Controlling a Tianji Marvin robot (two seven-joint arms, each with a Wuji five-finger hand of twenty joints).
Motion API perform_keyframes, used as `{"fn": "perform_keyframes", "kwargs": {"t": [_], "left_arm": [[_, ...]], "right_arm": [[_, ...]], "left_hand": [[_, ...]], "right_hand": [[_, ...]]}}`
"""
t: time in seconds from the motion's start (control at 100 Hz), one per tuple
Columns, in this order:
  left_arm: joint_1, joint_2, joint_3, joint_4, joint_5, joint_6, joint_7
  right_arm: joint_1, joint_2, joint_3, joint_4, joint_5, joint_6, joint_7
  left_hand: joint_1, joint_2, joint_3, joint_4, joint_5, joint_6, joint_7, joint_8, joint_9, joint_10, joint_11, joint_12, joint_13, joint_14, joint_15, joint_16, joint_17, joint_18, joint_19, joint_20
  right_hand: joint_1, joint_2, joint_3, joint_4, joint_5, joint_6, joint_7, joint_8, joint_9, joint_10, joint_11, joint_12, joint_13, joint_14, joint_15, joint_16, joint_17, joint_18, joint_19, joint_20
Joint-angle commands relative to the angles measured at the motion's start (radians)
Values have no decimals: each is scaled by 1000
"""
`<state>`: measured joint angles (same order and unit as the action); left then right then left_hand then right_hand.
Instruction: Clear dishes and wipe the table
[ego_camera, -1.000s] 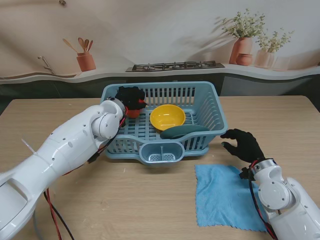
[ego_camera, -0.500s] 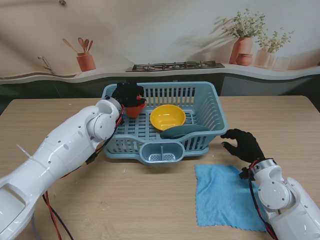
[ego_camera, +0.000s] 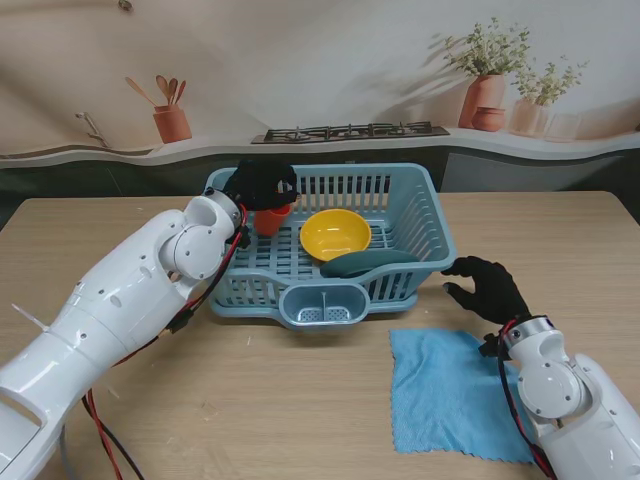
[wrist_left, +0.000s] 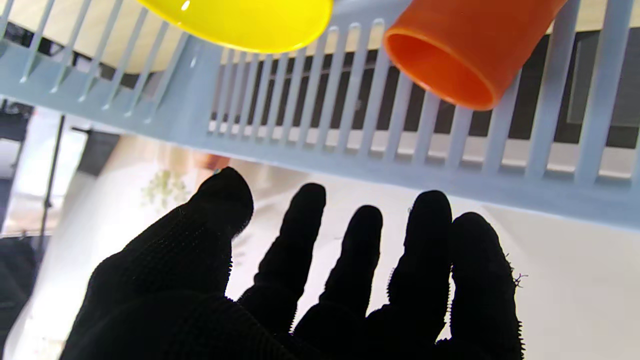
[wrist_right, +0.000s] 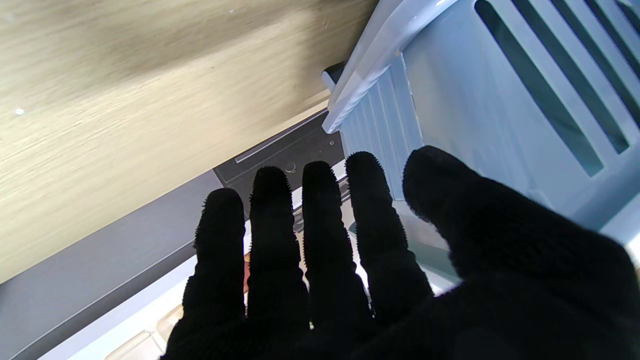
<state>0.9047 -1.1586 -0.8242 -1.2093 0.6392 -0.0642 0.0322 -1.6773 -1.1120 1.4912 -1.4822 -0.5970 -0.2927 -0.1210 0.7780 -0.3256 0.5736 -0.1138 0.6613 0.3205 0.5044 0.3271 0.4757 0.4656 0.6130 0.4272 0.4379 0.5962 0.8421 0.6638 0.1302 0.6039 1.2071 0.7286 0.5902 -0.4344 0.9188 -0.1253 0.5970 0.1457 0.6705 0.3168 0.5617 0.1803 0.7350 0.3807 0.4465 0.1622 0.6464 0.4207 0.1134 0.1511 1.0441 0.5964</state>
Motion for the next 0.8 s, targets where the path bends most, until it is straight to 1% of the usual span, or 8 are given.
{"fn": "perform_keyframes", "kwargs": {"t": [0.0, 0.19, 0.33, 0.51, 0.79], "left_arm": [[3, 5, -8, -27, -3, -10, -12], [43, 14, -56, -83, 1, -38, -14], [86, 22, -104, -130, 11, -57, -15], [157, 35, -178, -199, 27, -70, -23], [276, 52, -303, -294, 74, -122, -13]], "right_arm": [[0, -1, 4, -2, -2, -14, 9], [0, -2, 14, -5, 0, -34, 6], [-2, -2, 21, -7, 3, -51, 6], [-1, -3, 27, -9, 5, -64, 3], [2, -3, 30, -7, 6, -77, 1]], "left_hand": [[1, 37, 1, 29, -22, 13, 11, 6, -19, -14, 9, 10, -8, -12, 1, 7, -9, -5, 7, -17], [2, 40, -7, 30, -14, 10, 14, 7, -15, -12, 9, 10, -3, -9, 3, 8, -7, -2, 8, -18], [2, 45, -15, 30, -6, 7, 15, 7, -6, -10, 9, 9, 3, -3, 5, 9, -2, 2, 11, -17], [2, 48, -26, 31, 1, 8, 10, 4, 1, -7, 5, 7, 5, 3, 6, 10, 2, 9, 12, -16], [-1, 57, -43, 32, 14, 4, 4, 0, 19, -4, 1, 5, 18, 9, 8, 12, 11, 18, 15, -12]], "right_hand": [[-27, -5, -9, 39, 10, -12, -3, 6, -18, -16, -11, -4, -23, -29, -13, -9, -13, -23, -20, 15], [-59, -16, -14, 37, 9, -14, -6, 5, -20, -15, -14, -5, -25, -30, -16, -10, -15, -23, -22, 15], [-101, -29, -16, 37, 6, -16, -10, 4, -25, -15, -20, -7, -29, -29, -21, -11, -20, -22, -27, 14], [-134, -36, -16, 38, 3, -16, -16, 2, -29, -13, -27, -9, -33, -28, -25, -12, -22, -18, -30, 14], [-167, -41, -21, 38, 4, -20, -26, 2, -37, -13, -43, -14, -38, -29, -33, -13, -27, -22, -37, 15]]}}
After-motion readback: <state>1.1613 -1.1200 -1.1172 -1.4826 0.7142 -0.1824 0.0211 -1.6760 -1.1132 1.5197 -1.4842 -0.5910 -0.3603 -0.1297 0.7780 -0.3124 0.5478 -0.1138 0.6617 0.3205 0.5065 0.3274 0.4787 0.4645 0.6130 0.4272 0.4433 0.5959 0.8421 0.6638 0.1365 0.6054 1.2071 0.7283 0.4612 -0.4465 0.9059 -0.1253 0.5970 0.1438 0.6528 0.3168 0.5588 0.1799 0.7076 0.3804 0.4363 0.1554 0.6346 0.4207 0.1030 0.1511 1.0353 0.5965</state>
